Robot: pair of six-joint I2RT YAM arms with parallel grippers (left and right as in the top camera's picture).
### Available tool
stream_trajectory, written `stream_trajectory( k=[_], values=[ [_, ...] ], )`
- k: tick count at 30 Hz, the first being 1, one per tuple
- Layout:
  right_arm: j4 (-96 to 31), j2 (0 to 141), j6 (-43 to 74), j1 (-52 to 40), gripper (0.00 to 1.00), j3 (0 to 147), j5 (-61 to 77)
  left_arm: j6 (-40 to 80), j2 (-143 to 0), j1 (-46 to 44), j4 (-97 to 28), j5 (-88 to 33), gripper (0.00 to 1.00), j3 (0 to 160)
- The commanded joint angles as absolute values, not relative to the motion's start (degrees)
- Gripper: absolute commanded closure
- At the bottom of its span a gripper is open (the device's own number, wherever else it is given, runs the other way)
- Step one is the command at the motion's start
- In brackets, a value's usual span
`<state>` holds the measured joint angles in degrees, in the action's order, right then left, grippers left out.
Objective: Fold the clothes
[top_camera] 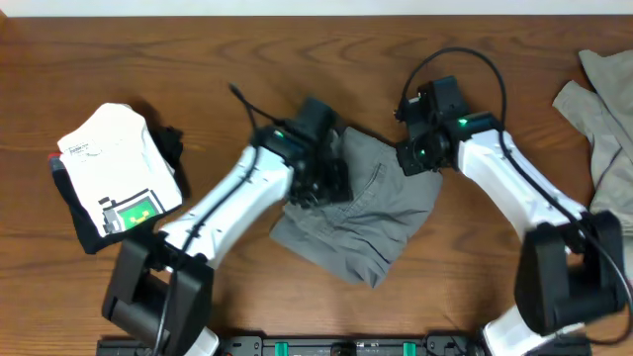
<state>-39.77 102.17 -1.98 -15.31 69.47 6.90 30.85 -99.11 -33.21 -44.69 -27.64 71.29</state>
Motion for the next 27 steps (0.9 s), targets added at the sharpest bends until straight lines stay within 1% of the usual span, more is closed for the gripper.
stream_trajectory(
  k=[1, 5, 10, 14, 17, 20, 23, 25, 27],
  values=[
    [-39.35, 104.99, -3.36, -14.46, 0.72, 69.41, 5.32, 33.56, -99.02, -36.58, -44.31, -24.47, 0.50, 67.31],
    [-40.58, 106.98, -3.33, -14.50, 0.72, 69.36, 5.37, 34.72, -99.02, -39.00, -42.74, -23.90, 0.50, 62.33],
    [-47.11, 107.18, -3.29, -14.63, 0.72, 69.25, 5.74, 34.65, -99.02, -37.58, -44.88, -23.73, 0.49, 57.32],
    [-53.30, 107.18, -3.27, -14.66, 0.74, 68.90, 11.18, 32.60, -99.02, -33.06, -46.22, -19.05, 0.49, 56.97],
    [-55.37, 107.18, -3.22, -14.87, 0.76, 67.92, 17.21, 31.14, -99.02, -28.36, -42.92, -16.88, 0.49, 57.01],
    [-55.53, 107.18, -2.26, -15.88, 0.77, 66.96, 19.99, 30.41, -99.02, -23.57, -37.01, -16.88, 0.49, 57.01],
    [-55.51, 107.18, -0.08, -17.65, 0.77, 66.81, 19.99, 28.73, -99.02, -19.99, -31.97, -17.50, 0.49, 57.14],
    [-54.98, 107.18, 0.40, -19.14, 0.77, 66.81, 19.97, 28.08, -99.02, -18.35, -32.08, -17.89, 0.49, 58.02],
    [-54.15, 107.18, 0.40, -20.45, 0.77, 66.81, 19.90, 24.82, -98.76, -17.10, -34.89, -21.87, 0.48, 59.61]
  ],
)
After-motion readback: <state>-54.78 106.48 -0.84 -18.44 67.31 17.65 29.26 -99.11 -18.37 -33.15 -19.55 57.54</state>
